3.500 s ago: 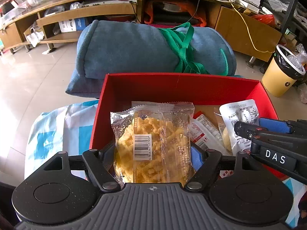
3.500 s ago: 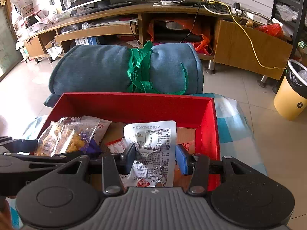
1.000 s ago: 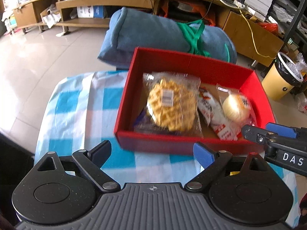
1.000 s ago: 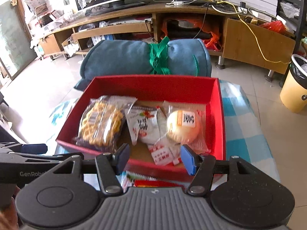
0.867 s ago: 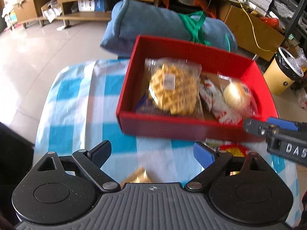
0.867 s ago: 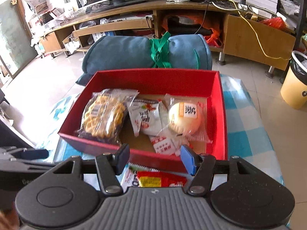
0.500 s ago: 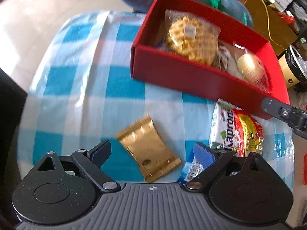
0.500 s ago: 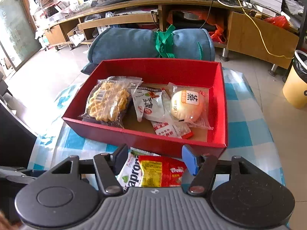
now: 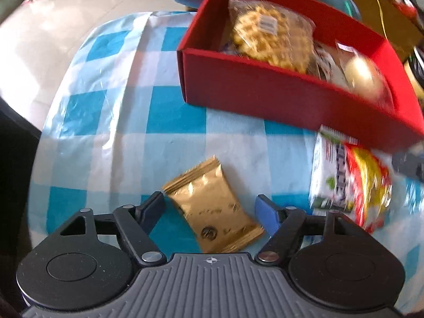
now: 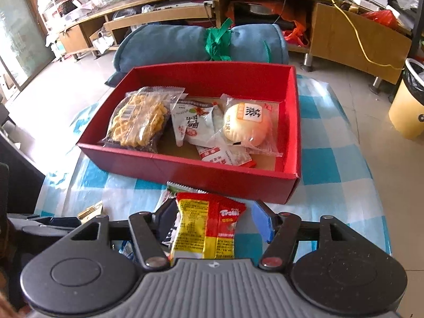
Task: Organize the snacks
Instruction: 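Move the left tool to the gold foil packet while the right tool moves to the blue packet, then grasp the gold foil packet with the left tool while the right tool grasps the blue snack packet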
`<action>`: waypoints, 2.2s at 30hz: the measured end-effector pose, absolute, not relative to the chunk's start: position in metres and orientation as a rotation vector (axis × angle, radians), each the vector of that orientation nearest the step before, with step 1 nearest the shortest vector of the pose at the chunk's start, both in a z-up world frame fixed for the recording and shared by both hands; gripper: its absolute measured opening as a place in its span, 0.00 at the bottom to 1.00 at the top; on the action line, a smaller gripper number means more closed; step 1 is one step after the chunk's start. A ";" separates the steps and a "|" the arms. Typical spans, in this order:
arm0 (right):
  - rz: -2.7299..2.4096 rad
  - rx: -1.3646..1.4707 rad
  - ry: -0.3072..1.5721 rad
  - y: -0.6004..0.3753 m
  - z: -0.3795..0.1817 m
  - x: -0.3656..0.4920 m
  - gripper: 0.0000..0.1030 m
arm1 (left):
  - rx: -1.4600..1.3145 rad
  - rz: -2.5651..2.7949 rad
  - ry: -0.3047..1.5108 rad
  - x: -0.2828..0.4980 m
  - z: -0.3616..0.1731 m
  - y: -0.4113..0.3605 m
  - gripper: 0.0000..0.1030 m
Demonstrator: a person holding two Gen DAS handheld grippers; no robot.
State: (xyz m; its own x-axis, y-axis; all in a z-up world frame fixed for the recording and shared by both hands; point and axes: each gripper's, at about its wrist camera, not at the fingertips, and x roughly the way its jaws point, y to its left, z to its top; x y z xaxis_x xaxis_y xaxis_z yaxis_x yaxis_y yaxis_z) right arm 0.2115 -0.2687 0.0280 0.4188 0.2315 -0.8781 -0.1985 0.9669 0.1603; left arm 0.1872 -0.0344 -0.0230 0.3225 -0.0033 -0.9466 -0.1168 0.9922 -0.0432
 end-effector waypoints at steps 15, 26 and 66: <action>0.580 -0.101 1.219 -0.209 -0.002 0.173 0.62 | -0.097 0.027 1.239 0.178 -0.024 0.003 0.73; 0.822 -0.330 1.310 -0.170 -0.016 0.134 0.64 | -0.115 0.021 1.261 0.181 -0.026 0.017 0.85; 0.471 -0.240 1.167 -0.178 0.001 0.128 0.62 | -0.040 0.012 1.230 0.174 -0.027 0.001 0.80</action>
